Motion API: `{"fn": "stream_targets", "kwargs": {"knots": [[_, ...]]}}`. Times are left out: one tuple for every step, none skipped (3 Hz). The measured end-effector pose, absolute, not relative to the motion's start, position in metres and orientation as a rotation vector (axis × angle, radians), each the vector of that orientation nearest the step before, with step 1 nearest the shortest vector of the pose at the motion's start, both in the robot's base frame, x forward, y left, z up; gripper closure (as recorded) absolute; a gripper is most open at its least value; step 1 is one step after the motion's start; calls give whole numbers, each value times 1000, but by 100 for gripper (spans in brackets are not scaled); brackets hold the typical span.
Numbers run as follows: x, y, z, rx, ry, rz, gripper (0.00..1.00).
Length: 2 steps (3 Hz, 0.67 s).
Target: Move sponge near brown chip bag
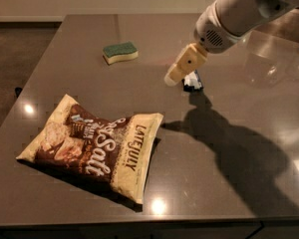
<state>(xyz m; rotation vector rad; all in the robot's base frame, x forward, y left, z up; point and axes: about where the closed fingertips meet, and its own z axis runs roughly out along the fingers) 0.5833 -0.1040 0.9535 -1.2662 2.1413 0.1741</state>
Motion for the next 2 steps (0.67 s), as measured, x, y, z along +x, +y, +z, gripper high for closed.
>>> {"fn": "stream_targets", "kwargs": {"knots": [[587, -103, 956, -1250, 2136, 171, 0], [589, -102, 956, -1232, 2152, 176, 0]]}}
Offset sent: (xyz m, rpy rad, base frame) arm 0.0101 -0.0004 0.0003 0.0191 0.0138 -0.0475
